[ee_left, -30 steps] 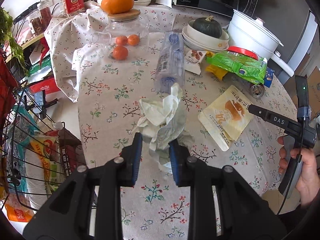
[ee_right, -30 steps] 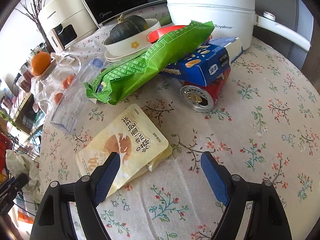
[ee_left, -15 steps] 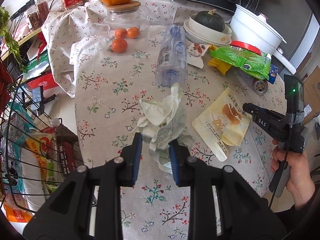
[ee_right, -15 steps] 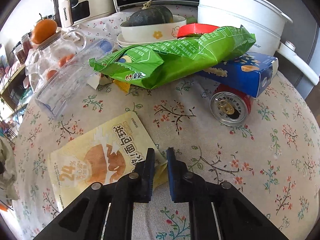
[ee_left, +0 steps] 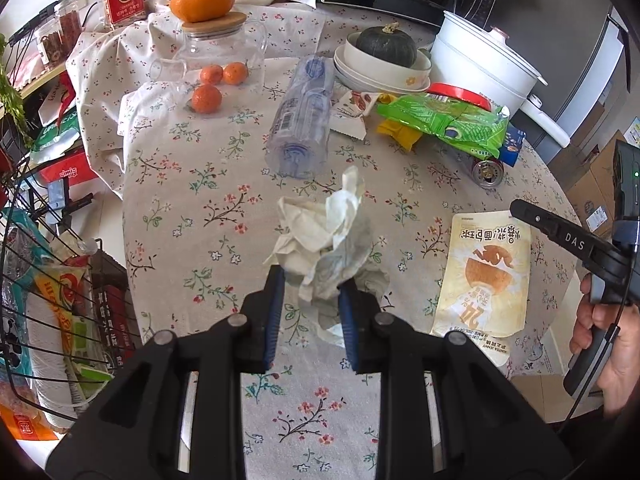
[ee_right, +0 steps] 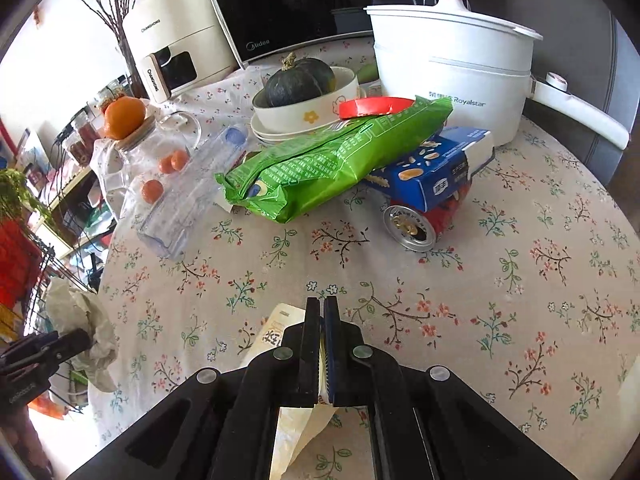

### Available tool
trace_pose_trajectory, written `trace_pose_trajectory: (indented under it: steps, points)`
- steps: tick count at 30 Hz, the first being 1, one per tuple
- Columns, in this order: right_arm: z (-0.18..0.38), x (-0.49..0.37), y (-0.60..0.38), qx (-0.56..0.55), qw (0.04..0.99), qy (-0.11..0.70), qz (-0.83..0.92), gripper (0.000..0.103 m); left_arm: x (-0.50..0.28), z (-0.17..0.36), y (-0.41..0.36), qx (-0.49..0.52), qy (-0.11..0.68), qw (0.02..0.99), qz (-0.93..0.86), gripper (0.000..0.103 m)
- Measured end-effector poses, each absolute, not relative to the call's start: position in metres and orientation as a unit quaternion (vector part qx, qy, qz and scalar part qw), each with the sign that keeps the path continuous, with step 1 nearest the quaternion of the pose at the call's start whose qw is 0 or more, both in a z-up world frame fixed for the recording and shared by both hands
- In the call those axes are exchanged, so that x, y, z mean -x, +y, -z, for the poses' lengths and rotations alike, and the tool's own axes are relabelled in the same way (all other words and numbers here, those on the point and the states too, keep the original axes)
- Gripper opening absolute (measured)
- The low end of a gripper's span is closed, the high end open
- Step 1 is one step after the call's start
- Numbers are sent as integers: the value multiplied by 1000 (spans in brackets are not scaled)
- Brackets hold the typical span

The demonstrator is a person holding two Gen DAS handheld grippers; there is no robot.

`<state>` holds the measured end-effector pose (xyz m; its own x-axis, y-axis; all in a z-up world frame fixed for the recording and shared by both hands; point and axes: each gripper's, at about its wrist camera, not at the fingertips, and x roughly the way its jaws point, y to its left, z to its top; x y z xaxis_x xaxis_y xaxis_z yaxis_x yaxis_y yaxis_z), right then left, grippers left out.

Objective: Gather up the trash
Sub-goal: 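Carry tissue in left gripper and snack packet in right gripper over the bin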

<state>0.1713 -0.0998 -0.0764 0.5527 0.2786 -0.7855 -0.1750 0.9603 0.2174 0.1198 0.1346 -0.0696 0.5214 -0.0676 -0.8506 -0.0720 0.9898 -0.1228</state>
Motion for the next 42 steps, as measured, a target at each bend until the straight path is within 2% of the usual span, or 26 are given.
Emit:
trace_pose_trajectory:
  steps: [22, 32, 42]
  points:
    - [12, -131, -209, -94, 909, 398, -78, 2, -126, 55, 53, 42, 475, 876, 66, 28]
    - [2, -103, -273, -113, 914, 387, -39, 2, -131, 55, -2, 26, 476, 872, 108, 28]
    - [13, -58, -364, -131, 908, 397, 33, 2, -129, 62, -91, -1, 474, 864, 173, 28]
